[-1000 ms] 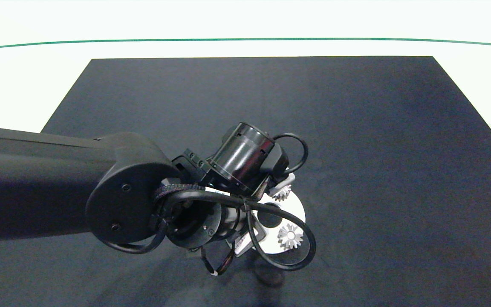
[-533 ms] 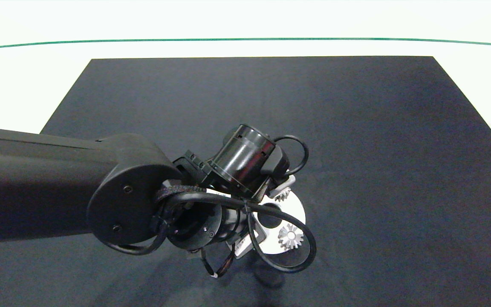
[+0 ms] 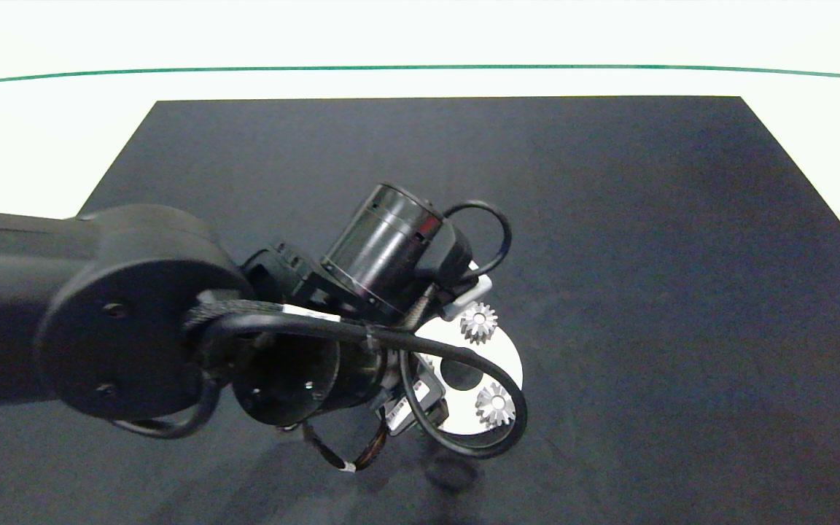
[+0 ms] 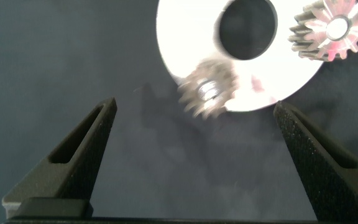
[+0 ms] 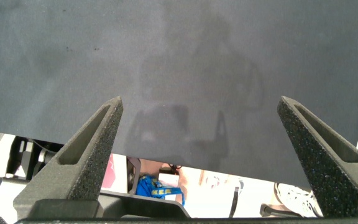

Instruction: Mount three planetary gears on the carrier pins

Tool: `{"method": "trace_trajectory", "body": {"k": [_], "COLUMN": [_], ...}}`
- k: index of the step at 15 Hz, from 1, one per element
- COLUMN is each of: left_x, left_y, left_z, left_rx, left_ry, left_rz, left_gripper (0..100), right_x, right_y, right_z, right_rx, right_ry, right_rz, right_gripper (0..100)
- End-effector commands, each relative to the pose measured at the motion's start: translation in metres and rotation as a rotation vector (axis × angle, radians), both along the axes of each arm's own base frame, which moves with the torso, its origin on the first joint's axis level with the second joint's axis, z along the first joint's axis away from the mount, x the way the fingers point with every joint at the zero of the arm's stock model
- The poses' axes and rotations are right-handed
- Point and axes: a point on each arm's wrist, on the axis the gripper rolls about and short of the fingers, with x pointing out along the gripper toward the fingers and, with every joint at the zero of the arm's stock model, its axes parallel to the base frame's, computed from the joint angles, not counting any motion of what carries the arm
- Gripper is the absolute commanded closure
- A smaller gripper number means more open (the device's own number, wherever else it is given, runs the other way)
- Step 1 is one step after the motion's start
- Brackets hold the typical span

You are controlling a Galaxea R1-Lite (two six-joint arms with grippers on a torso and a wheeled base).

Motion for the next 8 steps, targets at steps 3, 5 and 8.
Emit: {"method": "trace_trajectory", "body": {"k": [3, 5, 8], "left_x": [-0.05, -0.076, -0.105], "left_y": [0.108, 0.144, 0.192], "left_z": [0.044, 0.035, 0.018], "left_rx": [-0.182, -0.206, -0.246], "left_ry": [-0.113, -0.141, -0.24], "left_rz": [0.181, 0.267, 0.476], "left_gripper": [0, 0, 0], "right_x": [0.0, -0.002, -0.011], "right_y": [0.0, 0.0, -0.002], "right_z": [0.007, 0.007, 0.007], "right_rx": [-0.01, -0.003, 0.008], "right_ry": [-0.023, -0.031, -0.075], "right_rz": [-0.059, -0.109, -0.191], "right_gripper": [0, 0, 0]}}
